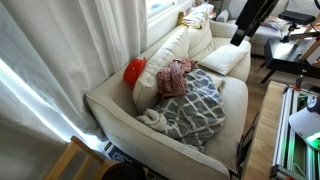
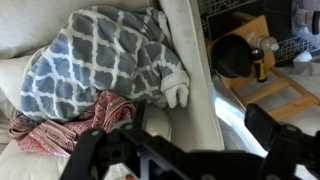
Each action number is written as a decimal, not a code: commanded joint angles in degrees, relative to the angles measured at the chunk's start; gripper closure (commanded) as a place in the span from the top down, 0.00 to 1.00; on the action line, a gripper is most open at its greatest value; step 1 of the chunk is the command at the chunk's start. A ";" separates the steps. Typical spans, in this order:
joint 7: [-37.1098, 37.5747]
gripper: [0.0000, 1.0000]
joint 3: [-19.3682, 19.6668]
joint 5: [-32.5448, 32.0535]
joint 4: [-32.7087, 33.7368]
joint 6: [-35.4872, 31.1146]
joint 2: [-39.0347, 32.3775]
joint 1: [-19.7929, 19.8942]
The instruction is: Place the maroon fabric on the backrest of the sofa.
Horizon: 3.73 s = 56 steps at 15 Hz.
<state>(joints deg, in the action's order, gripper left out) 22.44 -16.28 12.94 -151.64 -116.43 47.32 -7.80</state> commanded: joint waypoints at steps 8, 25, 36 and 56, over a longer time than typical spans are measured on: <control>8.88 1.00 7.09 2.15 2.91 -32.36 -33.64 12.41; 12.56 1.00 17.07 1.88 22.28 -47.33 -69.52 8.13; 8.13 0.75 17.38 4.18 48.16 -41.81 -94.02 10.58; 10.73 0.01 20.77 5.35 58.24 -34.47 -87.26 10.02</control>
<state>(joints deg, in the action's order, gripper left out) 34.00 5.19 16.33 -90.92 -146.93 -46.66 2.52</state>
